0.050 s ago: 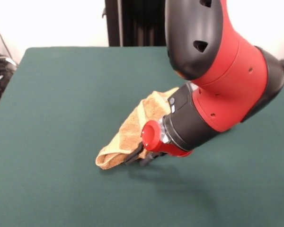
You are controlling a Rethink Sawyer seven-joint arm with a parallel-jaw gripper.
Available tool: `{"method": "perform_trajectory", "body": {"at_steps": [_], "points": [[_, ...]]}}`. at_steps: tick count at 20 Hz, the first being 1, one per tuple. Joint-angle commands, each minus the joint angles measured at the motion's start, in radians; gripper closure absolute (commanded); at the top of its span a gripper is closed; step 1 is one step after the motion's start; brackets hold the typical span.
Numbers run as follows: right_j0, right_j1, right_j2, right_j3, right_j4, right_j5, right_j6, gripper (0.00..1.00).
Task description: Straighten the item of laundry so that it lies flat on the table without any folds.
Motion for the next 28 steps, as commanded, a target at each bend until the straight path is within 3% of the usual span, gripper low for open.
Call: {"method": "perform_trajectory", "body": {"at_steps": [1, 10, 14, 15, 28], "points": [[-0.018, 0.054, 0.081, 0.051, 0.016, -0.045, 0.259, 1.0], [-0.031, 0.065, 0.1, 0.022, 0.061, 0.021, 0.27, 1.0], [-0.019, 0.035, 0.113, 0.071, 0.067, 0.011, 0.276, 1.0], [-0.019, 0.032, 0.116, 0.077, 0.074, 0.012, 0.291, 0.0], [-0.007, 0.017, 0.104, 0.089, 0.067, 0.03, 0.289, 0.0]]}}
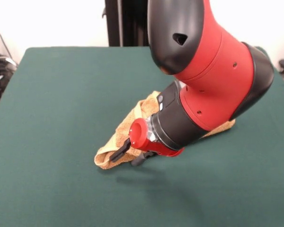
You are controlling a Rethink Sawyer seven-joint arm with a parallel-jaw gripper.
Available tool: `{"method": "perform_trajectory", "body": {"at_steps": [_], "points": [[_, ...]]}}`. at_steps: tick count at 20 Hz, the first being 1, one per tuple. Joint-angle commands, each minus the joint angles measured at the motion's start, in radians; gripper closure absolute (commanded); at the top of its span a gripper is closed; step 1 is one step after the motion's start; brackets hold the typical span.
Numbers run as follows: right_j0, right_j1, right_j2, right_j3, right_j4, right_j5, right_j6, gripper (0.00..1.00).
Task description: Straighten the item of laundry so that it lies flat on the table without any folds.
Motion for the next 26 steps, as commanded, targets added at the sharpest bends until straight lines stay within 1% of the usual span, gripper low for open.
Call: {"method": "perform_trajectory", "body": {"at_steps": [1, 3, 6, 12, 17, 21, 26], "points": [[0.018, 0.038, 0.107, 0.075, 0.063, 0.046, 0.287, 0.0], [0.015, 0.045, 0.106, 0.056, 0.075, 0.08, 0.284, 0.0], [0.016, 0.046, 0.112, 0.061, 0.098, 0.117, 0.295, 0.0], [0.023, 0.045, 0.115, 0.078, 0.127, 0.113, 0.312, 0.0], [0.028, 0.051, 0.112, 0.068, 0.152, 0.134, 0.313, 0.0], [0.036, 0.051, 0.098, 0.075, 0.147, 0.139, 0.301, 0.0], [0.04, 0.081, 0.057, 0.034, 0.114, 0.159, 0.264, 0.0]]}}
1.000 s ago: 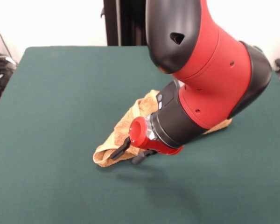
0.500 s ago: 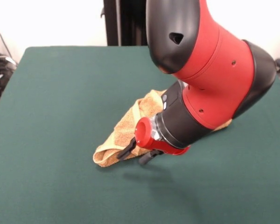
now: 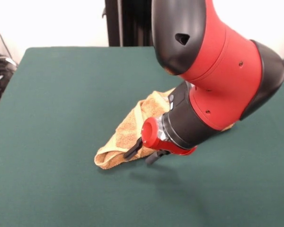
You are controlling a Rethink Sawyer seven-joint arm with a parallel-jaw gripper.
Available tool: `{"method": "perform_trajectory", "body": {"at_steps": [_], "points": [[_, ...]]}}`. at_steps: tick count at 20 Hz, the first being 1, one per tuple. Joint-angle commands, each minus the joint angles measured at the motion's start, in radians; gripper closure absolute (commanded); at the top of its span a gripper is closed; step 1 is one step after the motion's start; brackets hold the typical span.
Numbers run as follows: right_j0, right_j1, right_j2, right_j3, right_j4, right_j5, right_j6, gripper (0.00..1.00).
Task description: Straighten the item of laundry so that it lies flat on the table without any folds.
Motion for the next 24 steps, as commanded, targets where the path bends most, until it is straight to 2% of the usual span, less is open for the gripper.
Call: {"method": "perform_trajectory", "body": {"at_steps": [1, 6, 14, 24], "points": [[0.035, 0.083, 0.05, 0.03, 0.019, 0.116, 0.262, 0.0], [0.042, 0.089, 0.035, 0.035, -0.003, 0.121, 0.246, 0.0], [0.048, 0.068, 0.032, 0.098, -0.036, 0.078, 0.211, 0.0], [0.039, 0.06, 0.009, 0.089, -0.074, 0.055, 0.17, 0.0]]}}
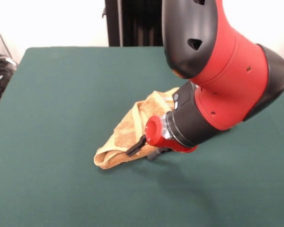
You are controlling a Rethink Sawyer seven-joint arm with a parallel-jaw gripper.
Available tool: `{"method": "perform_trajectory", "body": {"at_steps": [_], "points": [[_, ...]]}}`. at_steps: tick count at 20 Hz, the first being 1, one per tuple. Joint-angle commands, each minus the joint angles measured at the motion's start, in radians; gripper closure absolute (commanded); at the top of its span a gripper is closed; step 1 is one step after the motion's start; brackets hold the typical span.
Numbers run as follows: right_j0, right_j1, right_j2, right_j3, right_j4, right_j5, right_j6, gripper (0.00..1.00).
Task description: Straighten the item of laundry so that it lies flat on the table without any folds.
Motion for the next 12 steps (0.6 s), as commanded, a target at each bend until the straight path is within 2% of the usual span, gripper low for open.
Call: {"method": "perform_trajectory", "body": {"at_steps": [1, 5, 12], "points": [[0.021, 0.048, 0.022, 0.085, -0.056, 0.034, 0.165, 0.0], [0.02, 0.044, 0.016, 0.072, -0.069, 0.058, 0.134, 0.0], [0.029, 0.033, 0.019, 0.082, -0.078, 0.059, 0.147, 0.0]]}}
